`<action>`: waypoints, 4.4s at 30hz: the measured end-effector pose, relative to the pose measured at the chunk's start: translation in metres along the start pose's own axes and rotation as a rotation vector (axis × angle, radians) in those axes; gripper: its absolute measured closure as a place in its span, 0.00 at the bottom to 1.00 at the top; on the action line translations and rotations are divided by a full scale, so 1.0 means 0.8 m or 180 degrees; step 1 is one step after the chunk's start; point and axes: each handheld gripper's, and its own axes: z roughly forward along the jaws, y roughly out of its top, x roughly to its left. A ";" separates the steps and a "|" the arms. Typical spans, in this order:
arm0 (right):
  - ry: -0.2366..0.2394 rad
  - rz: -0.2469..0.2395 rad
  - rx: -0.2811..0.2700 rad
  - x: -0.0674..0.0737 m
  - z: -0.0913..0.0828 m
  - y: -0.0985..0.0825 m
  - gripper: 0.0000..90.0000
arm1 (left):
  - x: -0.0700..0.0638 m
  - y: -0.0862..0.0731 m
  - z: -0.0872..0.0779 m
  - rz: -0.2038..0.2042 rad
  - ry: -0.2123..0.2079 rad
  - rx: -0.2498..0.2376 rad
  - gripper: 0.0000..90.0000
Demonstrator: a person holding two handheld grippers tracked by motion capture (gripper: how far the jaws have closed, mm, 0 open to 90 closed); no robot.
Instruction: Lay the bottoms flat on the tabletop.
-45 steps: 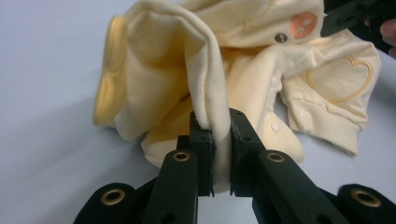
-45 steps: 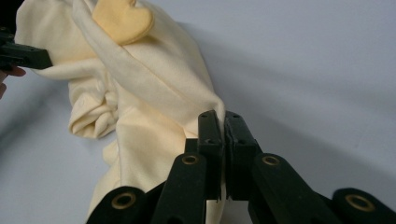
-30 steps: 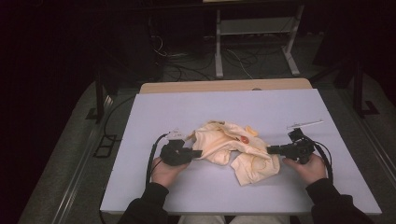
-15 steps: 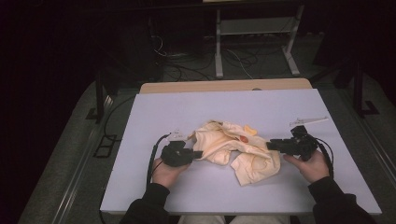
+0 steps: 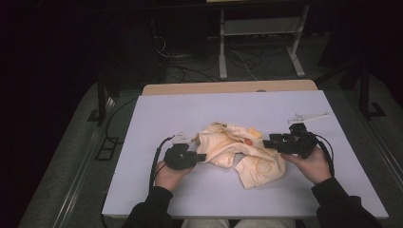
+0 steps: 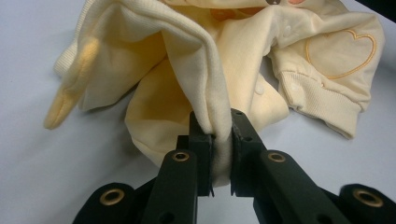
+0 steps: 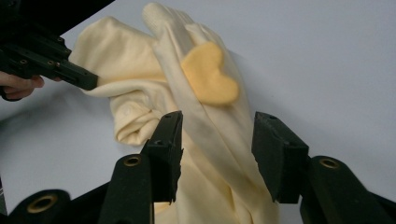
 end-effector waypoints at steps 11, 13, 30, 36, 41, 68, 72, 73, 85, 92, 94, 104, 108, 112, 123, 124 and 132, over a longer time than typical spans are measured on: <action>-0.0123 -0.0508 0.0116 0.026 0.038 0.032 0.51 | -0.002 -0.001 0.000 0.0031 -0.0008 0.0028 0.89; -0.0166 -0.0538 0.0170 0.028 0.052 0.039 0.59 | -0.004 0.000 -0.001 0.0076 -0.0016 0.0043 0.89; -0.0304 0.0580 -0.0211 -0.057 0.019 0.068 0.90 | -0.018 -0.013 -0.011 0.0246 -0.0091 0.0291 0.90; -0.0420 0.0895 -0.0099 -0.100 0.031 0.031 0.90 | -0.004 -0.020 -0.001 -0.0201 -0.0318 0.0442 0.90; -0.0357 0.1087 -0.0009 -0.117 0.052 0.004 0.89 | 0.007 -0.026 0.000 -0.0477 -0.0467 0.0407 0.89; -0.0316 0.0580 -0.0196 -0.083 0.035 0.018 0.67 | 0.008 0.069 -0.033 0.0034 0.0317 -0.0026 0.53; -0.0338 0.0449 -0.0137 -0.075 0.039 0.019 0.58 | 0.013 0.084 -0.010 0.0034 0.0348 0.0044 0.51; -0.0339 0.0440 -0.0117 -0.073 0.039 0.019 0.56 | 0.016 0.086 -0.006 0.0023 0.0358 0.0055 0.50; -0.0386 0.0555 -0.0010 -0.082 0.045 0.015 0.43 | 0.048 0.084 0.045 -0.0282 0.0501 0.0466 0.53; -0.0556 0.0687 0.0294 -0.091 0.066 0.008 0.45 | 0.059 0.069 0.062 -0.0488 0.0382 0.0509 0.61; -0.0632 0.0654 0.0334 -0.089 0.069 0.008 0.47 | 0.062 0.066 0.067 -0.0542 0.0325 0.0553 0.65; -0.0843 0.0623 0.0504 -0.090 0.072 0.004 0.47 | 0.069 0.060 0.070 -0.0688 0.0182 0.0442 0.91; -0.0612 0.0721 0.0535 -0.095 0.078 -0.001 0.84 | 0.073 0.058 0.067 -0.0729 0.0115 0.0352 0.93; -0.0499 0.0753 0.0378 -0.092 0.070 0.005 0.90 | 0.081 0.058 0.058 -0.0874 -0.0043 0.0196 0.94; 0.0190 0.1189 -0.0027 -0.103 0.040 0.019 0.91 | 0.106 0.068 0.024 -0.1151 -0.0270 -0.0223 0.94; 0.0214 0.1188 -0.0047 -0.103 0.041 0.021 0.91 | 0.108 0.072 0.021 -0.1144 -0.0253 -0.0239 0.94; 0.0179 0.1203 -0.0024 -0.115 0.061 0.043 0.91 | 0.125 0.106 0.004 -0.0974 -0.0119 -0.0248 0.94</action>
